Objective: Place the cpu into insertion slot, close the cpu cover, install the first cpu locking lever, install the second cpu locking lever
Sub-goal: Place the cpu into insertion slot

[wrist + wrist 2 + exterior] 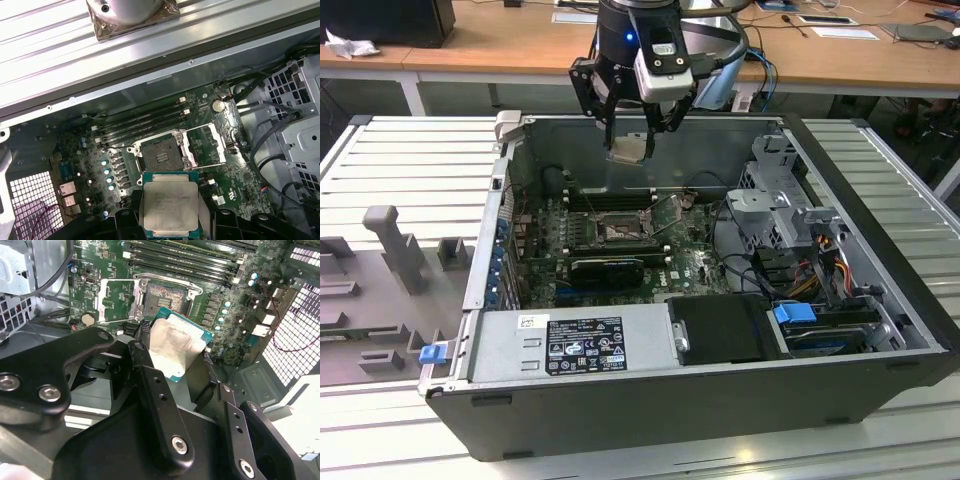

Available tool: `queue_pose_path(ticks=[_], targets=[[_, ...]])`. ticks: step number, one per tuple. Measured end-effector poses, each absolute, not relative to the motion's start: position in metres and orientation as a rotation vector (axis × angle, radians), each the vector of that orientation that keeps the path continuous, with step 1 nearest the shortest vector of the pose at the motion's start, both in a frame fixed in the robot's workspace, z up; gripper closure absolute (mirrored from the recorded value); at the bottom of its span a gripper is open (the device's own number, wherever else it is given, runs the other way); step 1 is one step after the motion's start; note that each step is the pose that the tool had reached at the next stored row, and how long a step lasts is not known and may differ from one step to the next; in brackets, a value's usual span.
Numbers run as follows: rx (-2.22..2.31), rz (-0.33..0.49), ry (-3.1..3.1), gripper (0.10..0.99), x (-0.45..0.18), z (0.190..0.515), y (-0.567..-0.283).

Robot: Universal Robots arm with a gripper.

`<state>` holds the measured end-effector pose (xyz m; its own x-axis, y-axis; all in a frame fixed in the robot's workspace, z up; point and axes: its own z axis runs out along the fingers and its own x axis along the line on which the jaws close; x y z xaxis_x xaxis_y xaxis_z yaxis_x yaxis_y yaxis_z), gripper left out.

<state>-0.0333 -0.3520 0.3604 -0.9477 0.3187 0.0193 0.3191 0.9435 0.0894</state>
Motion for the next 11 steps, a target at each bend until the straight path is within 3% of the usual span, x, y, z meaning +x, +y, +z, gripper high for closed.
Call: queue_pose_path(ticks=[11], targets=[[-0.561, -0.143, -3.085, 0.561, -0.0333, 0.3604, -0.352]])
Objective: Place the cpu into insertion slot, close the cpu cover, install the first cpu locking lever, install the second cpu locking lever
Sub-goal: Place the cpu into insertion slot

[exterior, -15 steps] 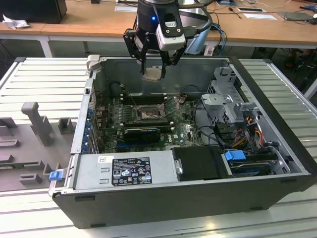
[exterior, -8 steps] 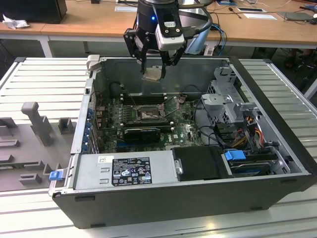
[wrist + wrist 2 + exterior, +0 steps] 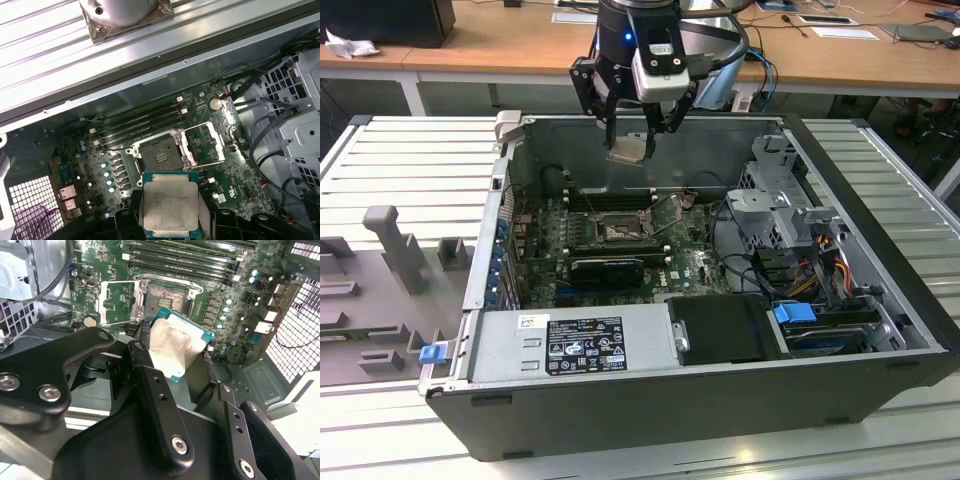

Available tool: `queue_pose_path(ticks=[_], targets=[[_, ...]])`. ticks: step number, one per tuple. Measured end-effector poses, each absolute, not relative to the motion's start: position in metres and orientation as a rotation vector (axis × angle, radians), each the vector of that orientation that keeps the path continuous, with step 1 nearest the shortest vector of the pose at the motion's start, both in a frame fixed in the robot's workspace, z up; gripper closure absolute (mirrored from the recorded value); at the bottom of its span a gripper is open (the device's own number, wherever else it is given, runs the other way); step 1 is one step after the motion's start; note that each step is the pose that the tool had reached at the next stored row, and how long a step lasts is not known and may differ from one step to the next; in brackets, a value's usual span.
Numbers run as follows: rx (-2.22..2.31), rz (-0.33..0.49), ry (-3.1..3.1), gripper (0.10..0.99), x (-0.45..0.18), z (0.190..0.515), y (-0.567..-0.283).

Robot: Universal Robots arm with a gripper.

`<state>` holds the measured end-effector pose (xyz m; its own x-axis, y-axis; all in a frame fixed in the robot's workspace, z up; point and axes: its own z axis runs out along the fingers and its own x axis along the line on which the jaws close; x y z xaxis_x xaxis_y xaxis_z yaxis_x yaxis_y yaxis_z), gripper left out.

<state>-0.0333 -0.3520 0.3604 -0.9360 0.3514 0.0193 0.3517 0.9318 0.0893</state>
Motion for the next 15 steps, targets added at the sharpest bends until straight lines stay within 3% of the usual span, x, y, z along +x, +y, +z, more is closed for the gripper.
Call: queue_pose_path(ticks=[15], targets=[[-0.664, -0.144, -3.067, 0.561, -0.0333, 0.3604, -0.352]])
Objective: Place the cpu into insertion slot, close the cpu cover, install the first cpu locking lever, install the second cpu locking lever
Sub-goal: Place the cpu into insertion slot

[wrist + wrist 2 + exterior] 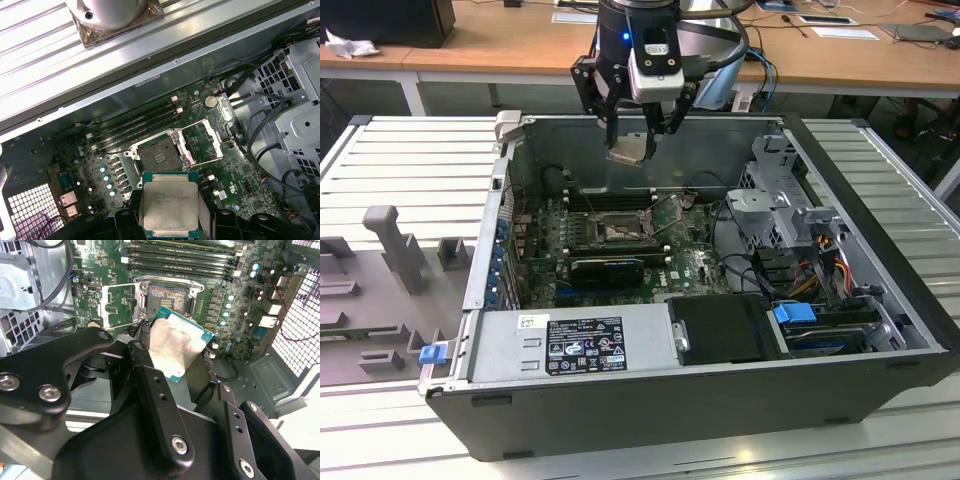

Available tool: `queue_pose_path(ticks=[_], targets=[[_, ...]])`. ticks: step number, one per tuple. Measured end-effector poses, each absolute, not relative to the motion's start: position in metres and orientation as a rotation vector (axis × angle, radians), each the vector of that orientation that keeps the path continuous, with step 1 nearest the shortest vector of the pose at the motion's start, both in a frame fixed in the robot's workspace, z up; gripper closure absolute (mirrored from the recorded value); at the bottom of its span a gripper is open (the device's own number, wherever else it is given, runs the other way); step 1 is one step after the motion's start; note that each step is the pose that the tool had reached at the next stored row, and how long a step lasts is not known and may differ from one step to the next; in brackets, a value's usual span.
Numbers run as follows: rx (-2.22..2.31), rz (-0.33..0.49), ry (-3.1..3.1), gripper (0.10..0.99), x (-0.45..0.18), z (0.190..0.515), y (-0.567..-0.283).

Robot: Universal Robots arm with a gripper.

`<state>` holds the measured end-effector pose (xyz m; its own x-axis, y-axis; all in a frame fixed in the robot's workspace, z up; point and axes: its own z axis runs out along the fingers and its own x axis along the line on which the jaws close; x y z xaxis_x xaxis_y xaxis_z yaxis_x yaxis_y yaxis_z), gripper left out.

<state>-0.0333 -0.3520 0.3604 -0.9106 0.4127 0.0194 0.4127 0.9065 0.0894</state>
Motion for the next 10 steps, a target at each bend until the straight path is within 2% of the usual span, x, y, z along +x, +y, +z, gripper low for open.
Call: queue_pose_path(ticks=[10], targets=[[-0.726, -0.144, -3.055, 0.561, -0.0333, 0.3604, -0.352]])
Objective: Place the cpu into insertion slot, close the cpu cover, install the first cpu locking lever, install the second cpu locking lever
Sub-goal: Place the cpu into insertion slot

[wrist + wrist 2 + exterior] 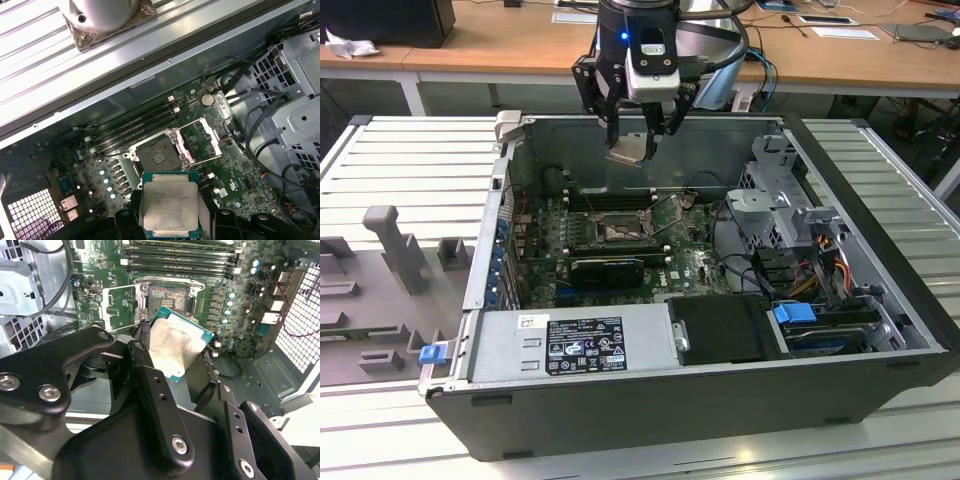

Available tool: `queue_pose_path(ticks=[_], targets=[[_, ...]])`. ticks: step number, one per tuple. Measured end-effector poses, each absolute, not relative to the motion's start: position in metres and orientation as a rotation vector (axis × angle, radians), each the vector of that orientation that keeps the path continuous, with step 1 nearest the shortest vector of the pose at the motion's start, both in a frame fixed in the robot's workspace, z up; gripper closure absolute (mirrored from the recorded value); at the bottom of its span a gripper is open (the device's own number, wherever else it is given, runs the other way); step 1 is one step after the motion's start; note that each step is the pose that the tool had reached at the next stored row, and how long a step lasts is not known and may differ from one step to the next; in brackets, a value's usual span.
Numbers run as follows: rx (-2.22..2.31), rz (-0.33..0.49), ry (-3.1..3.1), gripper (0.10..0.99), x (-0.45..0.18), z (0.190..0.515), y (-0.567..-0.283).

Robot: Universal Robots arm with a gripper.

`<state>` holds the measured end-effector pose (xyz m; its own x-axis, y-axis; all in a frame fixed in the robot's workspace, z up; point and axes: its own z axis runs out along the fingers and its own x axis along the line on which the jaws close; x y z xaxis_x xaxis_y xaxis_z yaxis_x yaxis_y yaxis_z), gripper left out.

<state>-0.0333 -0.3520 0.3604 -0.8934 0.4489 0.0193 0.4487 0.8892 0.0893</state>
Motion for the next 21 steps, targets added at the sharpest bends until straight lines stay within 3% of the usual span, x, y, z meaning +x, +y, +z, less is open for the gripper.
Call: queue_pose_path(ticks=[21], targets=[[0.825, 0.143, 3.023, 0.561, -0.0333, 0.3604, -0.352]])
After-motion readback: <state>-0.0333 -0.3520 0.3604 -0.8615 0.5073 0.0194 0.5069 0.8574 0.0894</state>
